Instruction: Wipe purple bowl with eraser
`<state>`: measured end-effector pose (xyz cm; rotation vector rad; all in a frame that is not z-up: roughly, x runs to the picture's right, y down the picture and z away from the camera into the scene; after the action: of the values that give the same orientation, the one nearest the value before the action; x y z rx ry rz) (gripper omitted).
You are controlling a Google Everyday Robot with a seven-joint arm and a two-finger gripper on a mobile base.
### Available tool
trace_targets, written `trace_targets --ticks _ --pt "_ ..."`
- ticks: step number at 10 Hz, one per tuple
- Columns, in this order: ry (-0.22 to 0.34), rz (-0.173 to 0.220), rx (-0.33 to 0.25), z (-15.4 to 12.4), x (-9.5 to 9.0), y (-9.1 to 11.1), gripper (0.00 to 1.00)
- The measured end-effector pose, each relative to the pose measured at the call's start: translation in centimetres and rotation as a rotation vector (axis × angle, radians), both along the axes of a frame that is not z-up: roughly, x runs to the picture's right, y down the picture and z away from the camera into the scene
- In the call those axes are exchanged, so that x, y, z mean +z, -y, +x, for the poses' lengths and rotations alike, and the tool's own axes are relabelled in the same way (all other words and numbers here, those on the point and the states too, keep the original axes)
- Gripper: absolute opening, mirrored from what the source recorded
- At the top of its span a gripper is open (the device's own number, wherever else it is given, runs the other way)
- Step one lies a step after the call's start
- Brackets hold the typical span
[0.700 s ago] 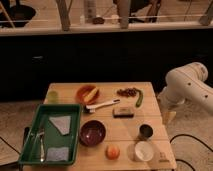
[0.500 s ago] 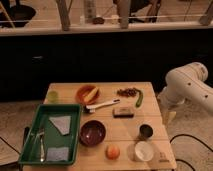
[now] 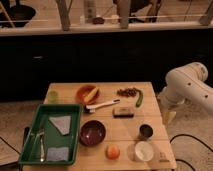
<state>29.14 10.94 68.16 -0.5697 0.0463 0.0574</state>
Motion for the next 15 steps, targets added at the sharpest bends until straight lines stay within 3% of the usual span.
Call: trace_targets --ticks 7,10,13,15 --pt "-0.002 0.003 -0.006 -0.1 0.4 0.0 0.8" --pt "0.012 0.015 -0.033 -2.8 3.7 0.1 0.8" --pt "0.017 0.017 -0.048 -2.8 4.2 0.1 0.8" --pt "0.037 0.017 -0.076 -4.4 6.3 0.3 0.8"
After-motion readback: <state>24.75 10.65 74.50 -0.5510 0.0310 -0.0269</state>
